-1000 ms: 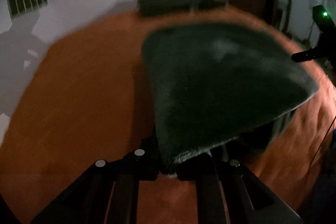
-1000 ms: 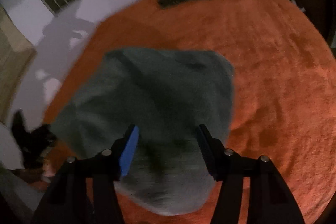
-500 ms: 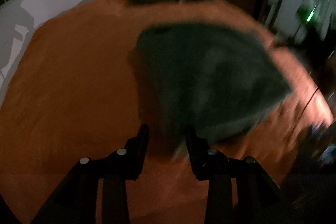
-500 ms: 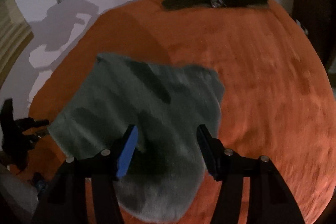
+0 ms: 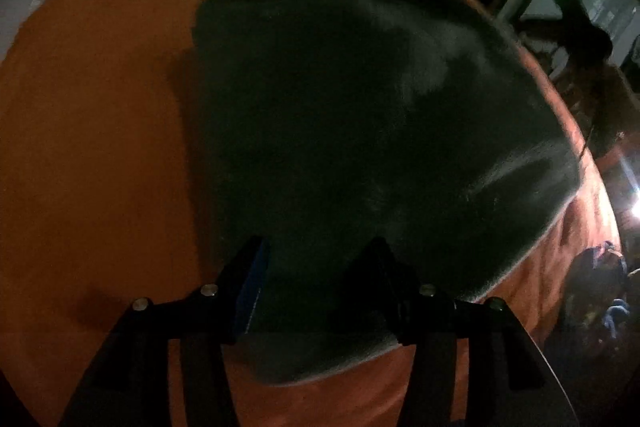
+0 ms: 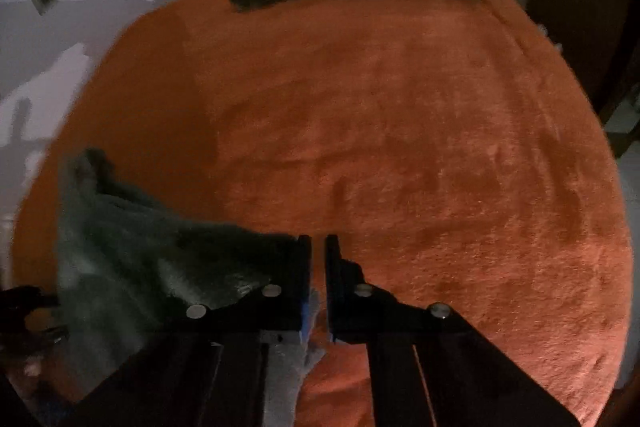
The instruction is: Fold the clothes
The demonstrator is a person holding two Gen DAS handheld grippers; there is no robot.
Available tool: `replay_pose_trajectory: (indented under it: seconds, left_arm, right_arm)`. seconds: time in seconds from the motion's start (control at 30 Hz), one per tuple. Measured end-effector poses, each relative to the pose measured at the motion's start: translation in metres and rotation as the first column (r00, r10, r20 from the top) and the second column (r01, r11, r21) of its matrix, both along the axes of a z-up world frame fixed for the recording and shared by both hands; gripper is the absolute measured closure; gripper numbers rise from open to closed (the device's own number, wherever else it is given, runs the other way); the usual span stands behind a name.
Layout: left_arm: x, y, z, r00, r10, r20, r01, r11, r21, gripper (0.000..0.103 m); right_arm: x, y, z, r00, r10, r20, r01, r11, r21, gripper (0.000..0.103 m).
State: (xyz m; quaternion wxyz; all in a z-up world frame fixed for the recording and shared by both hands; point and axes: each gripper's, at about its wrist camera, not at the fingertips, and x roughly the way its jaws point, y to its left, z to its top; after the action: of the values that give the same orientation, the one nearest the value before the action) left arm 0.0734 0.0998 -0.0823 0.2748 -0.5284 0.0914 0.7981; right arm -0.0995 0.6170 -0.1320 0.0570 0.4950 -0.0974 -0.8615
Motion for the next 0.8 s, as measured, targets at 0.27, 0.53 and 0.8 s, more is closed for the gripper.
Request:
replay_pose_trajectory:
  seconds: [0.27, 0.53, 0.8]
  left_arm:
    - [-0.050, 0.018, 0.035, 0.993, 0.025, 0.114, -0.052, 0.969, 0.240, 0.049]
    - [-0.020, 0.057, 0.003, 0.987, -0.081, 0.138, 0.052, 0.979, 0.199, 0.049]
    - [-0.015, 0.042, -0.003, 0.982, -0.044, 0.186, 0.001, 0.974, 0.225, 0.049]
  right_arm:
    - [-0.009, 0.025, -0.013, 0.984, 0.173, 0.036, -0.160, 0.960, -0.230, 0.069]
    - [-0.005, 0.049, -0.011, 0.987, 0.154, 0.049, -0.130, 0.934, -0.332, 0.069]
    - [0.006, 0.016, -0.017, 0.930, 0.343, 0.134, -0.313, 0.927, -0.206, 0.067]
